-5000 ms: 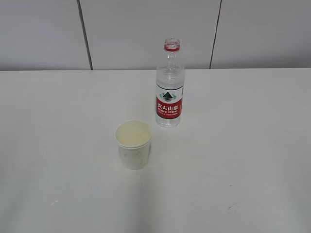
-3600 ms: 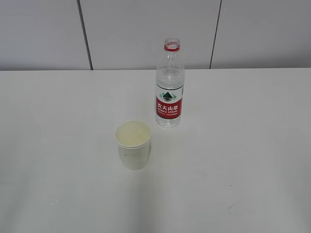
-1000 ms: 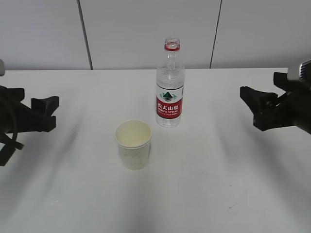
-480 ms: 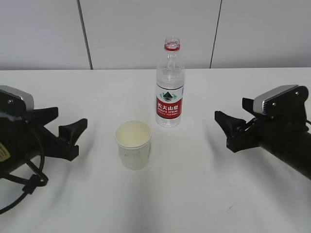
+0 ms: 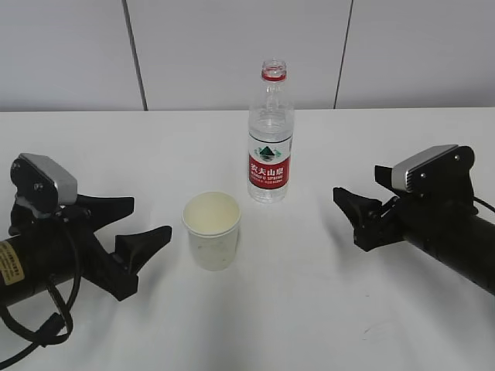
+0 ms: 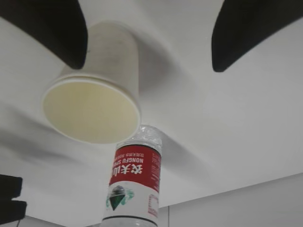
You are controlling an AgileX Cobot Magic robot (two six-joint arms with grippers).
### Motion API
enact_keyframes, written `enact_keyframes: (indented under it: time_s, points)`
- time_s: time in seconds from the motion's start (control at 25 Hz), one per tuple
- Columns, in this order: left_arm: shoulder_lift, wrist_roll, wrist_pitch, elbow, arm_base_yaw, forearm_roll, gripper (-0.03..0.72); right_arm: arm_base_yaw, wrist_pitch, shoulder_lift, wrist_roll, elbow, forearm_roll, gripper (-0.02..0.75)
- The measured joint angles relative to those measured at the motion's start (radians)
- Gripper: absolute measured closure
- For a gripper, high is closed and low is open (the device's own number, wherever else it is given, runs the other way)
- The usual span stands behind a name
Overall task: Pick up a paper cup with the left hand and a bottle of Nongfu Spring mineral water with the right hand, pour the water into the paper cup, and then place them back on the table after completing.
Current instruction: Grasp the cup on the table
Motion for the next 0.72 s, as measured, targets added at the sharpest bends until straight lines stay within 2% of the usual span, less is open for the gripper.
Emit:
enact_keyframes:
  time_s: [0.28, 0.56, 0.72]
  points:
    - [0.023, -0.004, 0.008, 0.000, 0.000, 0.056, 0.188, 0.000, -0.001, 0.000, 0.000, 0.000, -0.008, 0.150]
    - [0.108, 0.025, -0.002, -0.020, 0.000, -0.012, 0.188, 0.000, -0.001, 0.000, 0.000, -0.002, -0.035, 0.150]
    - [0.125, 0.028, -0.006, -0.020, 0.000, -0.014, 0.188, 0.000, -0.002, 0.000, 0.001, -0.002, -0.041, 0.150]
